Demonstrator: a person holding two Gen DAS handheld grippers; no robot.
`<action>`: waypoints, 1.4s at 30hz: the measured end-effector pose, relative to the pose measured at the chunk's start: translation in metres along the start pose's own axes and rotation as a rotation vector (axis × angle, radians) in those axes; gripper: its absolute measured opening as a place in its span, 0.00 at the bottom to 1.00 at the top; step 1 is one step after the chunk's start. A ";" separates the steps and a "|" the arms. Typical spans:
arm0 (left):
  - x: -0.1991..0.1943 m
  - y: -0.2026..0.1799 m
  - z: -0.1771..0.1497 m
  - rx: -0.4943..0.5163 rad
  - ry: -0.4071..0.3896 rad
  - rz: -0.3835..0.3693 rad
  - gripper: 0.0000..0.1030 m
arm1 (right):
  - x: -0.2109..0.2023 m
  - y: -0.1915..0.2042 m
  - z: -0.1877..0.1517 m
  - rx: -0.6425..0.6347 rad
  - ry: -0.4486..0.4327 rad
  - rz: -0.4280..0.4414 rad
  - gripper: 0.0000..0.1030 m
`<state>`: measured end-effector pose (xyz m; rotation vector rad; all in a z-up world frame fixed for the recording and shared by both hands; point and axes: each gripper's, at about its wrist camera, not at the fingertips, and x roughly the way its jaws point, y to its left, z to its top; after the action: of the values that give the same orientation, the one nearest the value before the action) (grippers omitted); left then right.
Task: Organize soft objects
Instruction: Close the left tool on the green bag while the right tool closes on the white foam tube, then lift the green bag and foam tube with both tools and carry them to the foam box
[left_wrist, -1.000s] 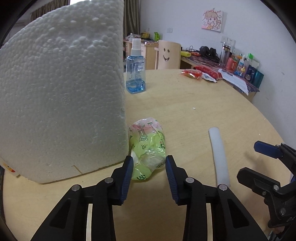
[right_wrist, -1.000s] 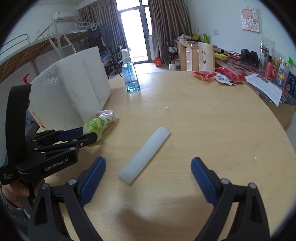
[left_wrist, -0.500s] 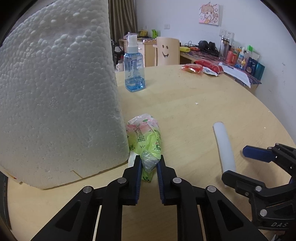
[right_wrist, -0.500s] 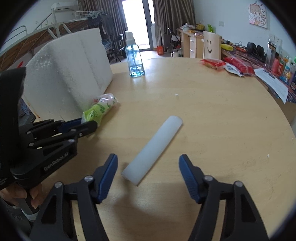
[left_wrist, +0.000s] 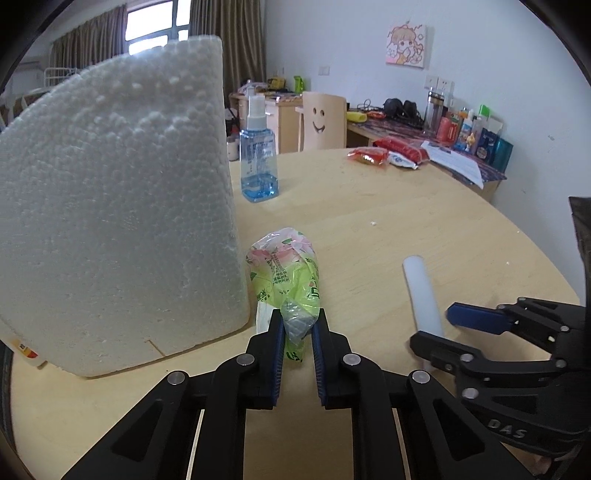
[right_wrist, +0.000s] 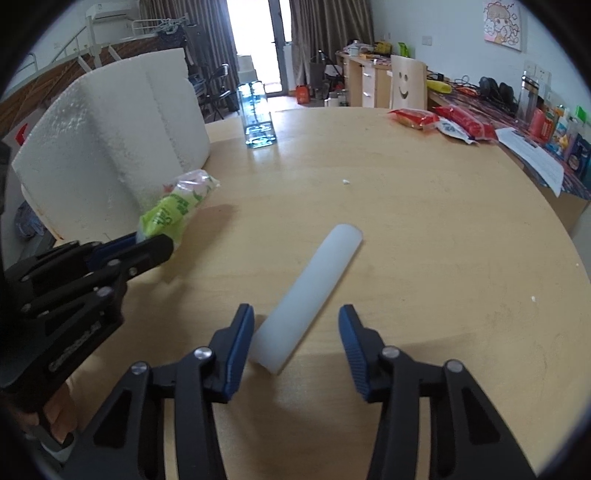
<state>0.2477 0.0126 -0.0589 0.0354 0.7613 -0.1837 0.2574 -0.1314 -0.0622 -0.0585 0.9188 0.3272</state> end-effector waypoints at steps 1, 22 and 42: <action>-0.002 0.000 0.000 0.000 -0.007 -0.003 0.15 | 0.000 0.002 0.000 -0.002 0.001 -0.014 0.51; -0.038 0.013 -0.011 -0.012 -0.093 -0.053 0.15 | 0.003 0.013 0.001 0.060 -0.010 -0.121 0.24; -0.064 0.012 -0.014 0.019 -0.137 -0.117 0.15 | -0.036 -0.006 -0.003 0.103 -0.127 -0.044 0.16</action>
<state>0.1947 0.0355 -0.0257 -0.0039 0.6252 -0.3013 0.2363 -0.1467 -0.0364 0.0371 0.8059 0.2398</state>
